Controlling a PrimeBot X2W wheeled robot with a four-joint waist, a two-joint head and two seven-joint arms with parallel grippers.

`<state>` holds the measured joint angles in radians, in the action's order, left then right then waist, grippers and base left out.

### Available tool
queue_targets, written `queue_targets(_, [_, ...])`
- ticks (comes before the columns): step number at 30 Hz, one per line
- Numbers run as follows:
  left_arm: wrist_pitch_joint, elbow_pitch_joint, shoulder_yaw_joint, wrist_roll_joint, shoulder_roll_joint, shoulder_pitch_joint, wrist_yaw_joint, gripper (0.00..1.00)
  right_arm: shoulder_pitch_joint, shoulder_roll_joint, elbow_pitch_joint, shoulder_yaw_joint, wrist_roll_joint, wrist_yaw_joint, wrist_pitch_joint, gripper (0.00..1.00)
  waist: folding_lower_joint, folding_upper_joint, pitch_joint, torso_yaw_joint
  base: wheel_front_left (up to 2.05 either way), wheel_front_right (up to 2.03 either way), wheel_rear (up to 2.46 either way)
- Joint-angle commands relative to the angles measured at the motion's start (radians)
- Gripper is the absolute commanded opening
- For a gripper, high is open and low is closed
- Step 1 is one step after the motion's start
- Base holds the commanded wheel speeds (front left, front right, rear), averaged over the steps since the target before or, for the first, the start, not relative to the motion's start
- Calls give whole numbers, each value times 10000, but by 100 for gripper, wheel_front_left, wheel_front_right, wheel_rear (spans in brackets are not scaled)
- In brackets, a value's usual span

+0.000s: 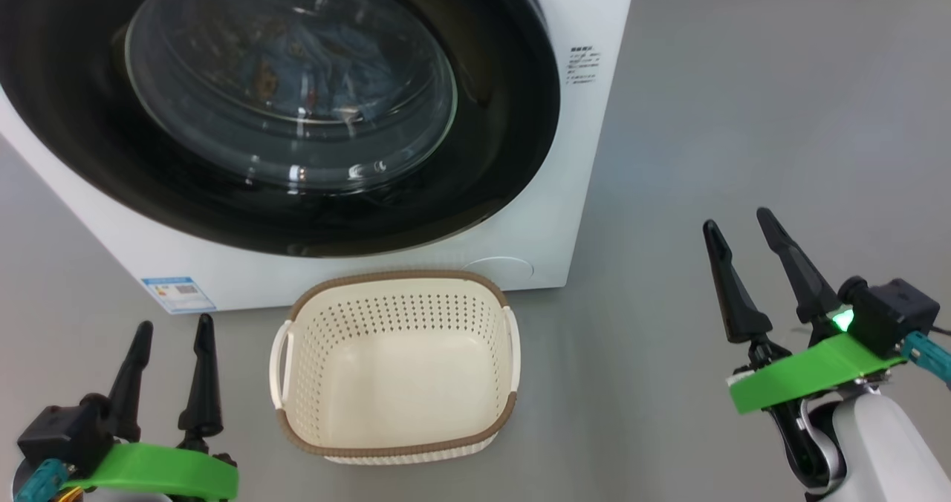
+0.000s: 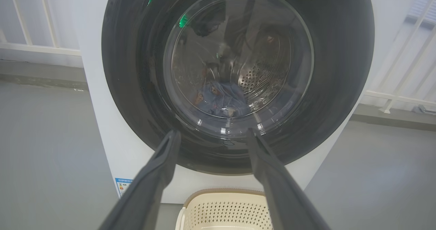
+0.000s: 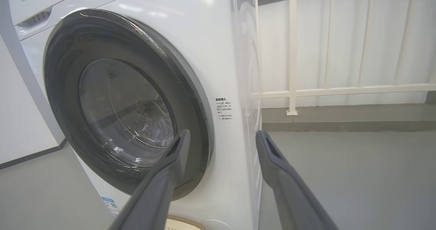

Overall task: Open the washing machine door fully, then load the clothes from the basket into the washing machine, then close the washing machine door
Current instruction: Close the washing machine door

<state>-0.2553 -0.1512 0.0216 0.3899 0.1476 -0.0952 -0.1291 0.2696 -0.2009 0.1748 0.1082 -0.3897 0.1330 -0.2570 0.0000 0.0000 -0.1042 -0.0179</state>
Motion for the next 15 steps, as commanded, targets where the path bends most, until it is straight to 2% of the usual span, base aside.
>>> queue_targets(1, [-65,274,-401,-99,186,-75,-15,100,-190,36,-360,84,27,-23,-48,100,0,0,210,-172,0,0,0])
queue_targets(15, [-65,372,-67,495,323,122,-15,100,-1025,224,-484,-395,292,-23,-48,100,0,0,375,-193,0,0,0])
